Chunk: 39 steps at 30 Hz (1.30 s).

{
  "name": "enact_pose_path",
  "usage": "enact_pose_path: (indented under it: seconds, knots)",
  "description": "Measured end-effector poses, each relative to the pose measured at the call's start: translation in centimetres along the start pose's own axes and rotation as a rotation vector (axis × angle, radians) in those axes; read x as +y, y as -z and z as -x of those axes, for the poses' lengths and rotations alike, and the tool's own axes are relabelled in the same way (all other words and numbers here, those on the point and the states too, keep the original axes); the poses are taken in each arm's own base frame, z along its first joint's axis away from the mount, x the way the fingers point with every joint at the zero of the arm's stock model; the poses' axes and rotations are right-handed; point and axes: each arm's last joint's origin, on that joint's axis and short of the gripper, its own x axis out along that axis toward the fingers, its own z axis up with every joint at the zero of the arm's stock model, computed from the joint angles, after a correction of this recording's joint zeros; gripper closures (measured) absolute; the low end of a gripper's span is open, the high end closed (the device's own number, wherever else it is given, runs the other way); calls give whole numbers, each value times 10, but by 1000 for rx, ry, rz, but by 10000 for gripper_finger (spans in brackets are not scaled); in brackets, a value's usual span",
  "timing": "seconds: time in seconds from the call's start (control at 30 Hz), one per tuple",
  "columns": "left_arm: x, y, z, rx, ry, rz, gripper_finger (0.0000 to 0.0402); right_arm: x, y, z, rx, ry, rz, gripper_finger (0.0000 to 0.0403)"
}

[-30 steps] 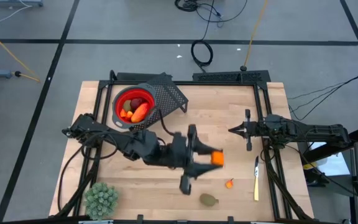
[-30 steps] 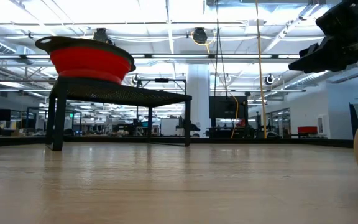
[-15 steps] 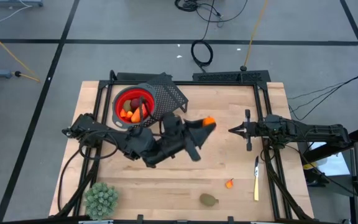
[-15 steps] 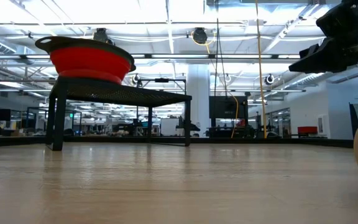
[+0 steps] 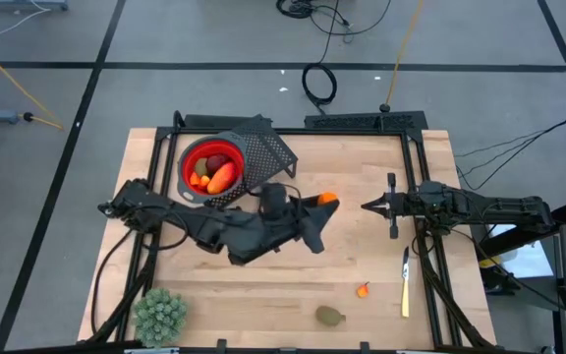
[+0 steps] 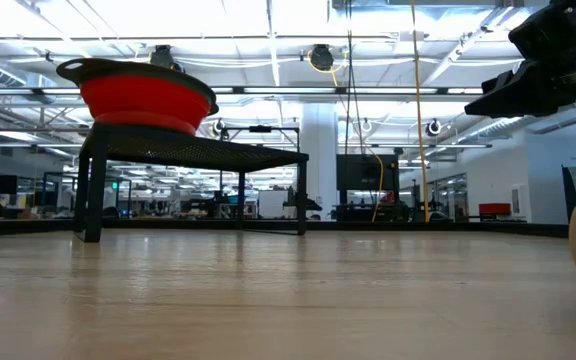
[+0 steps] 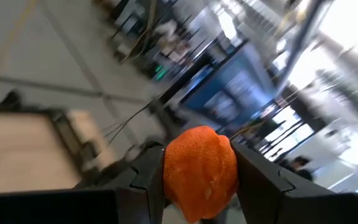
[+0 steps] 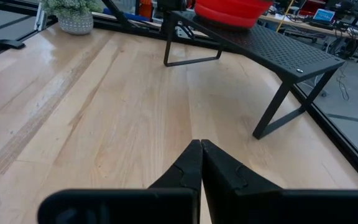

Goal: Pick & Place Fruit
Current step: Put the orange into the red strainer bowl on the shelf

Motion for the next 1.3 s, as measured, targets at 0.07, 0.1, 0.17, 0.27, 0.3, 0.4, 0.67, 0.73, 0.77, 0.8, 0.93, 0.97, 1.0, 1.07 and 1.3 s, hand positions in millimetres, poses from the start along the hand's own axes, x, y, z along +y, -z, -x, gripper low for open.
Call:
enact_pose_path:
  seconds: [0.07,0.1,0.17,0.27,0.3,0.4,0.67,0.73,0.77,0.8,0.93,0.97,1.0,1.07,1.3]
  knots:
    - [10,6,-3,52,-59,2,252,0,0,0,0,0,0,403]
    - [15,8,-4,81,-88,1,252,0,0,0,0,0,0,403]
    - [25,12,-6,144,-140,2,252,0,0,0,0,0,0,403]
    - [42,16,-9,232,-233,5,252,0,0,0,0,0,0,403]
    - [48,16,-10,257,-269,8,252,0,0,0,0,0,0,403]
    - [66,16,-12,335,-379,10,252,0,0,0,0,0,0,403]
    - [111,6,-14,552,-676,-61,252,0,0,0,0,0,-11,403]
    - [121,1,-13,601,-749,-92,252,0,0,0,0,0,-11,403]
    - [126,-1,-13,621,-786,-108,252,0,0,0,0,1,-11,403]
    - [131,-4,-12,641,-822,-123,252,0,0,0,0,0,-11,403]
    - [145,-20,-6,684,-947,-184,252,0,0,0,0,1,-11,403]
    - [147,-27,-2,691,-976,-200,252,0,0,0,0,1,-11,403]
    - [149,-31,-1,693,-999,-213,252,0,0,0,0,1,-12,403]
    - [150,-42,1,688,-996,-227,252,0,0,0,3,0,-11,403]
    - [153,-91,9,611,-939,-323,252,0,1,-3,26,0,-12,403]
